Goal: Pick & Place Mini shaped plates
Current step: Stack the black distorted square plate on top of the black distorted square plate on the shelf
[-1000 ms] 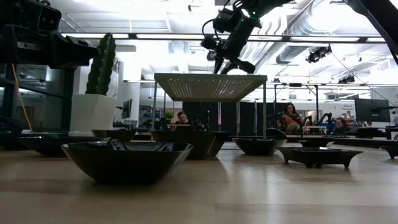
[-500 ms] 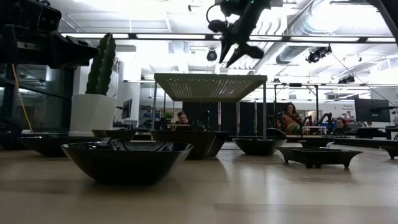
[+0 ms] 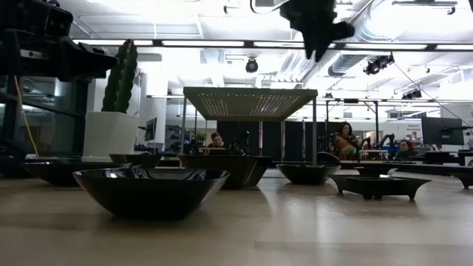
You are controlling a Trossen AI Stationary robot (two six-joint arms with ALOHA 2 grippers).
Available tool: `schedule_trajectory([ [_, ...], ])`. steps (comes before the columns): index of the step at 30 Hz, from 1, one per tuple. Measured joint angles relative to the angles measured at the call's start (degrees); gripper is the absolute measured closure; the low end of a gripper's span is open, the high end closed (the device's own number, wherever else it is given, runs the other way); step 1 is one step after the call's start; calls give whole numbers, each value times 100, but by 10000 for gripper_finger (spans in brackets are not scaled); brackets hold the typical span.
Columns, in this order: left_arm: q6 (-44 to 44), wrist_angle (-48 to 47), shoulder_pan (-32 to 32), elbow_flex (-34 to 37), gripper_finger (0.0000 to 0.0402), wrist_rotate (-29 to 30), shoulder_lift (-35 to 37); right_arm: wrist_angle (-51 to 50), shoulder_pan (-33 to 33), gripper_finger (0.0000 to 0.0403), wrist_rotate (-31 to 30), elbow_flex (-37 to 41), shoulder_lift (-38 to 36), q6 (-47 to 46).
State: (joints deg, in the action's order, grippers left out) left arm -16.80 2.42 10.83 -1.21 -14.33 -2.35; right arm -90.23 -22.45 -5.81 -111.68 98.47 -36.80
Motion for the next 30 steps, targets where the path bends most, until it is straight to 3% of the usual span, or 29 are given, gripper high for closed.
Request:
schedule_trajectory([
  [7, 2, 1, 0, -1, 399, -3, -1, 161, 678, 293, -17, 654, -591, -231],
  [15, 2, 2, 0, 0, 399, -1, -1, 895, 1824, 293, 260, 2471, -1661, -637],
  [22, 0, 1, 0, 0, 399, -2, -2, 2558, 3015, 293, 916, 4029, -2342, -822],
  [30, 2, 2, 0, -1, 399, -2, -1, 4831, 4192, 293, 1549, 5256, -2275, -157],
])
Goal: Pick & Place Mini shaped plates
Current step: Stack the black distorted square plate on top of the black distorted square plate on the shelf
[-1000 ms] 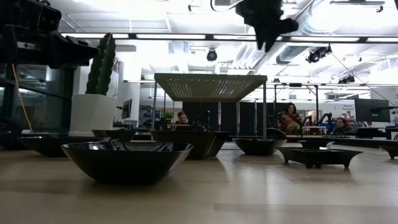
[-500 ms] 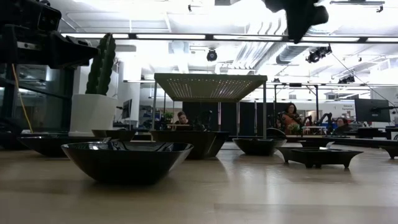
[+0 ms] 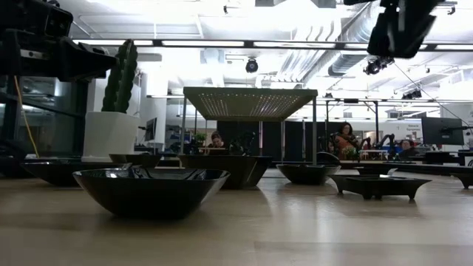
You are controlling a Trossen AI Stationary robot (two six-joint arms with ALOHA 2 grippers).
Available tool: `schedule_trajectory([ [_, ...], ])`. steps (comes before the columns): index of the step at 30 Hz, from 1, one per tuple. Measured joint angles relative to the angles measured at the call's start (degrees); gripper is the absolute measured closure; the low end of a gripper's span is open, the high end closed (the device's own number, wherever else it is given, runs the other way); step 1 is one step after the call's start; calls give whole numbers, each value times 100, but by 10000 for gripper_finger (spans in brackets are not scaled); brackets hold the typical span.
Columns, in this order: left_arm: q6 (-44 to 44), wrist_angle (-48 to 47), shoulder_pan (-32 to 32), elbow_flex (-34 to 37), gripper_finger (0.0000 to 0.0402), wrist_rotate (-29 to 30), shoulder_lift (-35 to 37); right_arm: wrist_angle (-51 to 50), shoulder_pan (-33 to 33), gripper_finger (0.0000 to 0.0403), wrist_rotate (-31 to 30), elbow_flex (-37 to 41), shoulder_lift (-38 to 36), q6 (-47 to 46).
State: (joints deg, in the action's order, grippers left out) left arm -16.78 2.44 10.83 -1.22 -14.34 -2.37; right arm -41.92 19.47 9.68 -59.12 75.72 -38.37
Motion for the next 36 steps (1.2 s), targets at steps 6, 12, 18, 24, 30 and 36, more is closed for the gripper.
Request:
schedule_trajectory([
  [6, 1, 0, 0, 1, 399, 2, 1, 1264, 450, 292, -32, 432, 460, 1573],
  [12, -1, 0, 2, -1, 399, 2, -1, 1925, 418, 293, -504, 352, 1187, 2966],
  [18, 0, 0, 0, 1, 399, 2, 1, 2002, 244, 293, -697, -194, 2025, 4436],
  [24, -1, 0, 2, -2, 399, 2, -1, 2007, 53, 293, -1364, -892, 2728, 5494],
  [30, 1, 0, 2, 1, 399, 2, -1, 1995, -112, 293, -1731, -1405, 3220, 6180],
  [36, 0, 0, 2, -1, 399, 2, 0, 1943, -145, 293, -1793, -1525, 3499, 6681],
])
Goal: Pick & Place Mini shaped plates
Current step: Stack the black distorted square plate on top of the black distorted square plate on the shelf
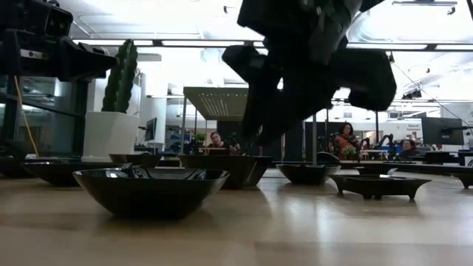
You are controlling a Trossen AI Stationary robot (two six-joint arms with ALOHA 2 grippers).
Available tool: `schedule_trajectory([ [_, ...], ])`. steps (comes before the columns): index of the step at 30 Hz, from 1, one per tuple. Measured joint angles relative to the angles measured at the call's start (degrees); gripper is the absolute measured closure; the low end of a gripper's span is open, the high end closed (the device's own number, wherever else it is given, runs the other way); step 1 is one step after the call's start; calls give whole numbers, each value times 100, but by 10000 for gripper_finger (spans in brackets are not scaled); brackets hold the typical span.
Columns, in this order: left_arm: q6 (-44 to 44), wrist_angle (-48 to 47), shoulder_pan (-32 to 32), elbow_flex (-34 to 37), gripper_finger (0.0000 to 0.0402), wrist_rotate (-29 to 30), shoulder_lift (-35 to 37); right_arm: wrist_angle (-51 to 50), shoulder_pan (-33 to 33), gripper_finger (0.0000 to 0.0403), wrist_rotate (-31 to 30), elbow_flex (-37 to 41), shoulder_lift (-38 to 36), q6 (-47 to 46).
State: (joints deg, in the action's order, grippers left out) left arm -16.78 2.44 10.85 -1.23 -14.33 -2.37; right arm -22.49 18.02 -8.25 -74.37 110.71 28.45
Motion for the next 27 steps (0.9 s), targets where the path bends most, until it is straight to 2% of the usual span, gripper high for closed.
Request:
schedule_trajectory([
  [14, -2, -2, -1, -1, 399, 0, -1, -167, -57, 293, -81, 28, 64, 918],
  [27, 0, 0, 0, 2, 399, 0, 2, 90, -125, 293, -212, 17, 254, 1193],
])
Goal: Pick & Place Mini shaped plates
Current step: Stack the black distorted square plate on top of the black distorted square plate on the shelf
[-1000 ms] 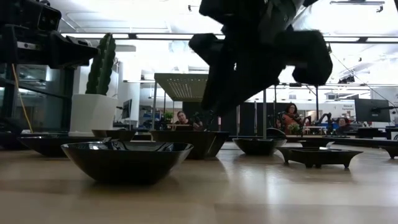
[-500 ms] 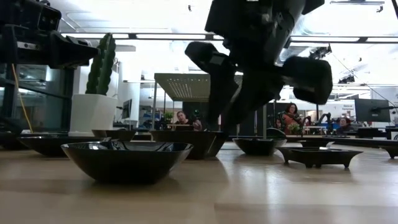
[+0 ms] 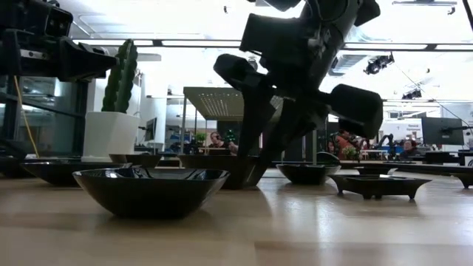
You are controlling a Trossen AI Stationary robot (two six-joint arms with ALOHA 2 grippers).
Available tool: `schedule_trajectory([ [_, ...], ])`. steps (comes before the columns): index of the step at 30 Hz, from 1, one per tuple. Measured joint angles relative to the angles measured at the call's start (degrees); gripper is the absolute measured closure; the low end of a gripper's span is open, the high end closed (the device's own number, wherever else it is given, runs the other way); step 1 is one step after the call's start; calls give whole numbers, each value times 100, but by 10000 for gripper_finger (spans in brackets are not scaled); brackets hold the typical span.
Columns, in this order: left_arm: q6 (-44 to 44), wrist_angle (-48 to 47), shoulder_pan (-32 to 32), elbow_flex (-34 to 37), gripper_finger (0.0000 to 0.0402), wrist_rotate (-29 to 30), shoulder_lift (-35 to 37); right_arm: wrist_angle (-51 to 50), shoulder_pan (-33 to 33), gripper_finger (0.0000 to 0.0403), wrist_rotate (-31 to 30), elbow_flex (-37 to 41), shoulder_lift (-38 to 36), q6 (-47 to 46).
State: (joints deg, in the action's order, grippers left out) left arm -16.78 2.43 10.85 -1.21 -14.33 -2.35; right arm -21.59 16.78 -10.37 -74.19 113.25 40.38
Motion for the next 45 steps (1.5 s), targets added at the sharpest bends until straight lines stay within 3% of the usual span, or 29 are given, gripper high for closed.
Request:
schedule_trajectory([
  [17, 0, -1, -1, -1, 399, 0, -1, -17, -31, 296, -20, 2, 11, -188],
  [30, 0, -2, 0, -2, 399, 0, 0, -39, -31, 395, -16, 2, 11, -196],
  [45, -1, 0, -1, -1, 399, 0, -1, 8, 68, 401, -60, -3, -20, -473],
])
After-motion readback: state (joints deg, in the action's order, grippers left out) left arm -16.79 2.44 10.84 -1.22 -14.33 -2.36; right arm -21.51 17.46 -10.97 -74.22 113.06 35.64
